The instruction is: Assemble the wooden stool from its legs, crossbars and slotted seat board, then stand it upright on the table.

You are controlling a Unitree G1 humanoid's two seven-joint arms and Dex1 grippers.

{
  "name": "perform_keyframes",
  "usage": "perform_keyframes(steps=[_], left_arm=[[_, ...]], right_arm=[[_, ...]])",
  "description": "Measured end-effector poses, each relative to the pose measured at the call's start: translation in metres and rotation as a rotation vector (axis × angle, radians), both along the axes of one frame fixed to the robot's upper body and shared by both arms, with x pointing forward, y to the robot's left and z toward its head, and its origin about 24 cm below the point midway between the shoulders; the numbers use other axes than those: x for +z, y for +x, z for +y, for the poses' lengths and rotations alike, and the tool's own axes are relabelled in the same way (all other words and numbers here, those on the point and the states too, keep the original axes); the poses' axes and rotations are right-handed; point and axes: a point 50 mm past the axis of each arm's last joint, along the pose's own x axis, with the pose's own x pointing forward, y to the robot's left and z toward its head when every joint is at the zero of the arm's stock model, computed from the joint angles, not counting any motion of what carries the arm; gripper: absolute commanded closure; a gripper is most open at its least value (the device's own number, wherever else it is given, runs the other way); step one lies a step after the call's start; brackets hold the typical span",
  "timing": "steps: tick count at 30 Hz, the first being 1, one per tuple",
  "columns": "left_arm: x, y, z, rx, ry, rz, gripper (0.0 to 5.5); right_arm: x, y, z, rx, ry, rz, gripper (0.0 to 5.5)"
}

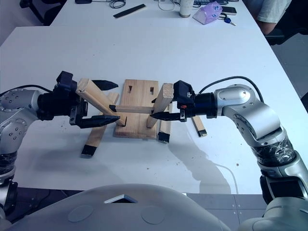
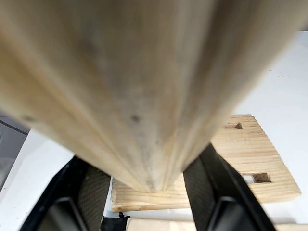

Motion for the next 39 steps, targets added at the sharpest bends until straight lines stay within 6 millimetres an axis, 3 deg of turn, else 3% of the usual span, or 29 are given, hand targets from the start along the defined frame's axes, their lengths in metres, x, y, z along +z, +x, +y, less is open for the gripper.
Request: perform_keyframes(steps=[10, 14, 21, 22, 27, 31, 39], left_arm=[[-0.006, 0.002, 0.0, 0.069, 0.021, -0.05, 0.1], [-0.006, 0.014, 0.002, 0.176, 0.062, -0.093, 0.1], [-0.01, 0.021, 0.007, 0.183, 0.128, -0.171, 0.1], [-0.011, 0.021, 0.008, 0.181, 0.131, -0.168, 0.1], [-0.017, 0.021, 0.014, 0.172, 0.138, -0.145, 0.1], [-0.041, 0.017, 0.012, 0.143, 0.181, -0.031, 0.1], [-0.05, 0.016, 0.025, 0.167, 0.217, -0.02, 0.1]], right_arm=[[-0.003, 0.008, 0.002, 0.0, 0.002, 0.007, 3.46], [-0.007, 0.009, 0.006, -0.045, 0.009, -0.004, 3.46], [-0.008, 0.009, 0.008, -0.083, 0.017, -0.018, 3.46], [-0.007, 0.009, 0.008, -0.085, 0.019, -0.017, 3.1], [-0.015, 0.009, 0.009, -0.093, 0.023, 0.043, 2.41], [-0.012, 0.008, 0.011, -0.084, 0.04, 0.062, 2.41], [0.0, 0.008, -0.006, -0.098, 0.026, 0.03, 2.41]])
